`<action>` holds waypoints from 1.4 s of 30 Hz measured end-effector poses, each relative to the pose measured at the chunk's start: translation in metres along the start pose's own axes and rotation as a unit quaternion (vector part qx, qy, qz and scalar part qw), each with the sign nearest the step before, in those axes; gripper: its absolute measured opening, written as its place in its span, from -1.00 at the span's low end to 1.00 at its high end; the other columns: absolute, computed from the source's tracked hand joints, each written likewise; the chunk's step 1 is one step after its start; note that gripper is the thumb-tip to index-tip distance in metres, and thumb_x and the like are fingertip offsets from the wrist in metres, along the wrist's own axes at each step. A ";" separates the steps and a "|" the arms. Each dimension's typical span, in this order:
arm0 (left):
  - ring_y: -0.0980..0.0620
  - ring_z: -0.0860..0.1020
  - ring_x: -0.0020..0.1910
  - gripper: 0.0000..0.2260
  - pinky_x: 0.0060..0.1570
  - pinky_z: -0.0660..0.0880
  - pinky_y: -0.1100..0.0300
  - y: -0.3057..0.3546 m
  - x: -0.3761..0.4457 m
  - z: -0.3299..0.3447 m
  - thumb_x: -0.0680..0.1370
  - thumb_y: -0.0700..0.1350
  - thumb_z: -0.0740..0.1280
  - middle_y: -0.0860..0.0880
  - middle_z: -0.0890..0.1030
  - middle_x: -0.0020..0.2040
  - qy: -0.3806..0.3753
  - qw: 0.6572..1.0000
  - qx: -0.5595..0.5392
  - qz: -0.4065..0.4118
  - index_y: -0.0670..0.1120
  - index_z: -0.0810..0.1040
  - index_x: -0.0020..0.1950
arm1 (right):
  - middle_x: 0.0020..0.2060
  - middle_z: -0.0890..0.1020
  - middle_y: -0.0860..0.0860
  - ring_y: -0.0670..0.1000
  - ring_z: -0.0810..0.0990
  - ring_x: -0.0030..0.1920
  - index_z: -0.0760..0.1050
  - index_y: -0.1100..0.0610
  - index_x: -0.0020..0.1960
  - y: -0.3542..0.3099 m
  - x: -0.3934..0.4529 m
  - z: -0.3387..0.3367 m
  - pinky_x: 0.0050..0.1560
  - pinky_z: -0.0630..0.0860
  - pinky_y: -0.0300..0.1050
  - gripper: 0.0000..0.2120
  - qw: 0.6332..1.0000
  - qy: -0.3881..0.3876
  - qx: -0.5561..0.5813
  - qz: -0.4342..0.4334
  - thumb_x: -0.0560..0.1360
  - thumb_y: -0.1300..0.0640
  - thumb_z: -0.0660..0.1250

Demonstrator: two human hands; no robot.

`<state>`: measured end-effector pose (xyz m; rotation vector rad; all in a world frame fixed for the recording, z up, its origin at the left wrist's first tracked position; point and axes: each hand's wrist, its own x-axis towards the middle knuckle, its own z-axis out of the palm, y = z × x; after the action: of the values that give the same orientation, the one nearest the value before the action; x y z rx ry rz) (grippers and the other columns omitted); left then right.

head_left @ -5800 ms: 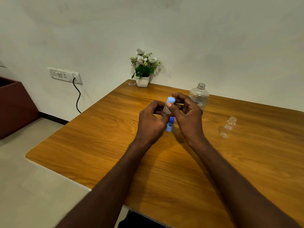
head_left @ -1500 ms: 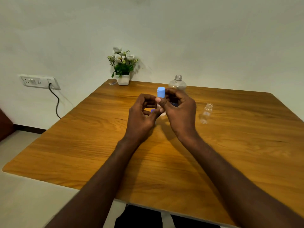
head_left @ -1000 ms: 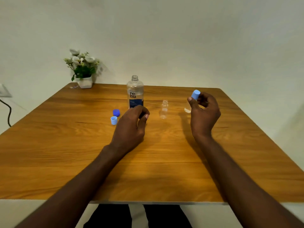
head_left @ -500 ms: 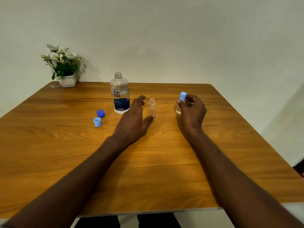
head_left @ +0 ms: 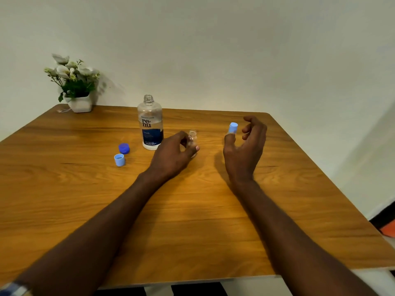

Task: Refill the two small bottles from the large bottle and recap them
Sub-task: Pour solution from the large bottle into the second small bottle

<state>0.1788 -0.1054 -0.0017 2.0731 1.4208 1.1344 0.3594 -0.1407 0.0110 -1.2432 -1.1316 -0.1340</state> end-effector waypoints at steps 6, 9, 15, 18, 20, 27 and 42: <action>0.15 0.52 -0.22 -0.75 -0.24 0.41 0.28 0.001 -0.025 -0.033 0.59 0.09 0.45 0.13 0.63 0.00 0.101 0.991 -0.080 0.035 -0.01 0.58 0.16 | 0.00 0.58 0.01 -0.01 0.57 -0.04 0.54 0.08 0.29 -0.016 -0.016 0.009 -0.22 0.56 -0.09 -0.72 0.984 -0.129 0.126 0.007 0.61 0.26 0.37; 0.08 0.55 -0.17 -0.75 -0.25 0.45 0.23 -0.010 -0.032 -0.065 0.58 0.04 0.49 0.03 0.63 -0.08 0.143 0.985 -0.076 0.056 -0.07 0.53 0.11 | 0.06 0.62 -0.04 -0.06 0.60 0.04 0.55 0.04 0.32 -0.026 -0.023 0.025 -0.12 0.55 -0.22 -0.71 0.970 -0.175 0.157 0.062 0.62 0.19 0.39; -0.01 0.54 -0.30 -0.71 -0.32 0.48 -0.02 -0.049 -0.024 -0.100 0.51 0.03 0.55 0.04 0.58 -0.22 0.198 0.980 -0.006 -0.023 0.01 0.48 0.04 | 0.39 0.50 -0.09 -0.08 0.49 0.35 0.34 -0.09 0.53 -0.048 -0.028 0.076 0.23 0.53 -0.08 -0.43 0.921 -0.317 0.174 0.147 0.58 0.10 0.46; 0.06 0.51 -0.30 -0.72 -0.29 0.40 0.08 -0.062 -0.021 -0.105 0.50 0.02 0.55 0.08 0.58 -0.18 0.222 0.974 -0.016 -0.053 0.03 0.47 0.01 | 0.51 0.40 -0.04 -0.01 0.39 0.46 0.17 -0.08 0.63 -0.056 -0.035 0.109 0.32 0.44 -0.04 -0.23 0.905 -0.357 0.169 0.158 0.55 0.09 0.50; 0.12 0.48 -0.27 -0.72 -0.26 0.39 0.10 -0.064 -0.020 -0.104 0.50 0.01 0.56 0.09 0.59 -0.11 0.230 0.970 -0.033 -0.065 0.02 0.48 0.03 | 0.55 0.37 -0.03 0.02 0.36 0.51 0.12 -0.05 0.65 -0.057 -0.037 0.126 0.39 0.43 0.01 -0.14 0.901 -0.365 0.172 0.158 0.52 0.06 0.54; 0.04 0.57 -0.23 -0.69 -0.23 0.57 -0.13 -0.061 -0.016 -0.098 0.47 0.06 0.58 0.11 0.61 -0.09 0.232 0.970 -0.035 -0.070 0.04 0.49 0.04 | 0.37 0.57 -0.08 -0.08 0.59 0.30 0.32 -0.02 0.55 -0.055 -0.036 0.149 0.20 0.65 -0.08 -0.19 0.906 -0.349 0.212 0.117 0.41 -0.07 0.61; 0.07 0.61 -0.07 -0.66 -0.11 0.60 0.06 -0.036 -0.005 -0.083 0.45 -0.04 0.61 0.04 0.67 -0.01 0.272 0.952 -0.129 -0.053 -0.07 0.63 0.17 | 0.38 0.54 -0.09 -0.07 0.53 0.32 0.35 -0.05 0.52 -0.047 -0.019 0.126 0.19 0.65 0.02 -0.22 0.975 -0.206 0.083 0.008 0.39 0.02 0.64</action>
<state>0.0911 -0.1059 0.0217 1.5459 1.4861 1.8283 0.2446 -0.0687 0.0153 -1.1592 -1.4569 0.2387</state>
